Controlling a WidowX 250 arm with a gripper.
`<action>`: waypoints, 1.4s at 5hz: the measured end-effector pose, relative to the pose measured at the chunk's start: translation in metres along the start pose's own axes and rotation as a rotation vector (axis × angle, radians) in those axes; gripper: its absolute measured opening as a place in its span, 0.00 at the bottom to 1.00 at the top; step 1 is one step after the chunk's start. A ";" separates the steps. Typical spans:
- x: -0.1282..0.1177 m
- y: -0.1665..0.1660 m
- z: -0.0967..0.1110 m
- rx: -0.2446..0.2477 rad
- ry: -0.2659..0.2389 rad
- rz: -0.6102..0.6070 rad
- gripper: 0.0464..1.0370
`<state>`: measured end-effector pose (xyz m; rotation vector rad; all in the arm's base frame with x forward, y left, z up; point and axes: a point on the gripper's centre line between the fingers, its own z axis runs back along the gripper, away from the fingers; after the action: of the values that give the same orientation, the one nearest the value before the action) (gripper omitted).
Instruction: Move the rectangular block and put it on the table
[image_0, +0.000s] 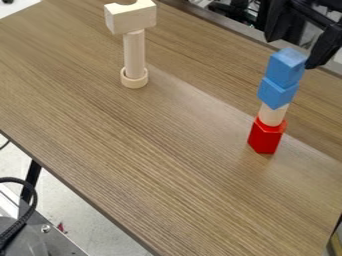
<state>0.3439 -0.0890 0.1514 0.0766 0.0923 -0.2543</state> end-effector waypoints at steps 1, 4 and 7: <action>0.001 -0.002 -0.013 -0.002 0.041 -0.004 0.96; 0.011 0.025 0.046 -0.076 -0.100 0.080 0.96; -0.019 0.142 0.045 0.097 0.028 0.236 0.96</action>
<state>0.3653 0.0488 0.2066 0.1862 0.0976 -0.0221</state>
